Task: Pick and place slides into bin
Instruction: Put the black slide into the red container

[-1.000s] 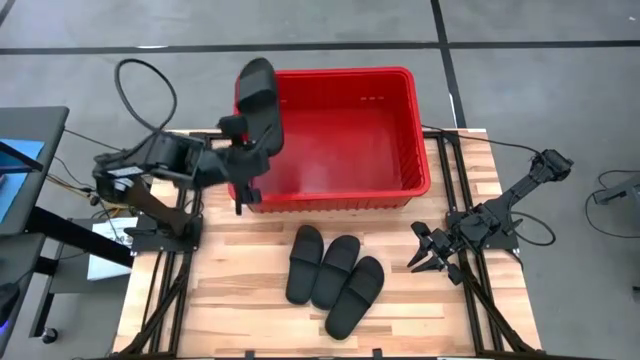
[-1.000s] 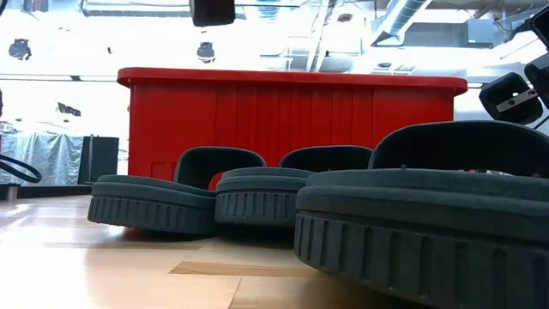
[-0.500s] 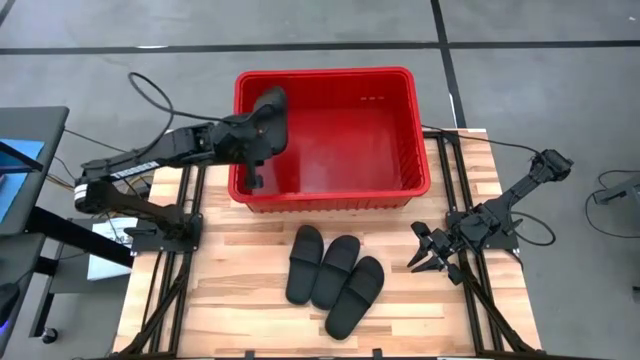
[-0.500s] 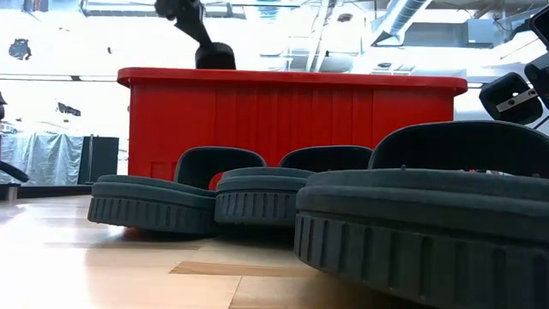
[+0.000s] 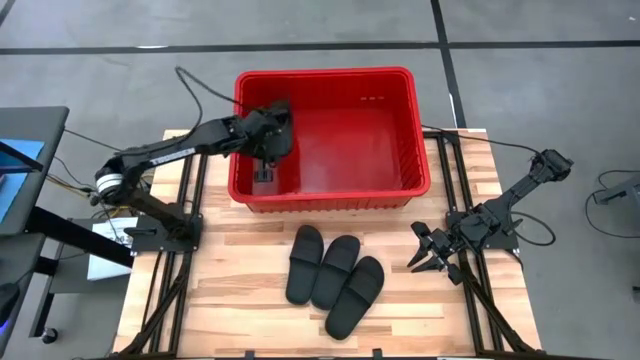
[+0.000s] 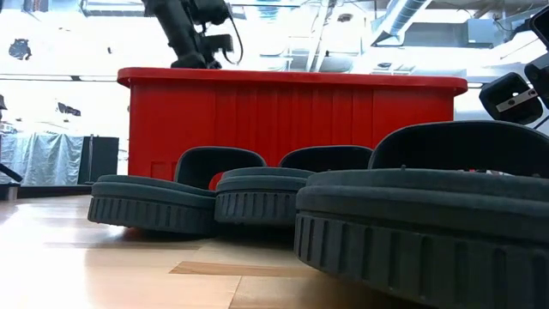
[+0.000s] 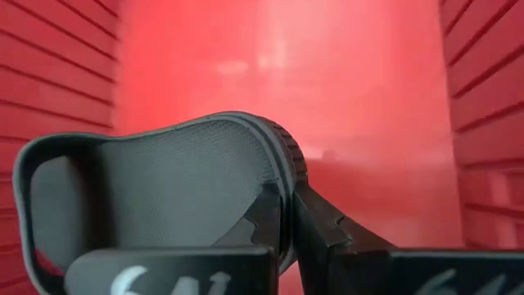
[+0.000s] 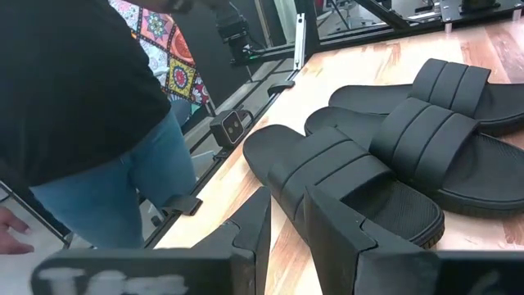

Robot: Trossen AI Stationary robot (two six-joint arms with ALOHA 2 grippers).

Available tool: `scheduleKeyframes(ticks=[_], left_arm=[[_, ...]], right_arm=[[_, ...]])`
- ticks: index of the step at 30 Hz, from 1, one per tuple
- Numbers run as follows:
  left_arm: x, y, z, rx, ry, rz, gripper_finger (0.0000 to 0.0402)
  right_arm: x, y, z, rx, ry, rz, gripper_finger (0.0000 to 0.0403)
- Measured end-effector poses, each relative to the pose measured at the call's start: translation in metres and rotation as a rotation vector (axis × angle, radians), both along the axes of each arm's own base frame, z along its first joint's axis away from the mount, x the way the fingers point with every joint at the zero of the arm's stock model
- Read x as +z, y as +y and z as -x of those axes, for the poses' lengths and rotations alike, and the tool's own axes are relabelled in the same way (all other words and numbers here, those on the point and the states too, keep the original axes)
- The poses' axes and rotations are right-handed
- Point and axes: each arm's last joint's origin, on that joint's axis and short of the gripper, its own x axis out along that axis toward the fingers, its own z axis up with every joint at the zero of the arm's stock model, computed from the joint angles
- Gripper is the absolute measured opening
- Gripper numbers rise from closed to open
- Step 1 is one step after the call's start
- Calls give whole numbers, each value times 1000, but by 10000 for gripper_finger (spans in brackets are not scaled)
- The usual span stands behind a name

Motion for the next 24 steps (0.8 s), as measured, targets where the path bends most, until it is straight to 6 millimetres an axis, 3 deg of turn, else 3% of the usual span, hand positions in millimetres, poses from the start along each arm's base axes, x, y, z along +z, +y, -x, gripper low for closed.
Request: scheduleKeyframes(ticks=[9,19,24], left_arm=[[-30,16,0,-19,182,70,0],[-35,16,0,-54,197,89,0],[-53,13,5,-54,251,105,0]], right_arm=[[0,0,0,0,0,0,67],[0,0,0,0,0,0,67],[0,0,0,0,0,0,67]])
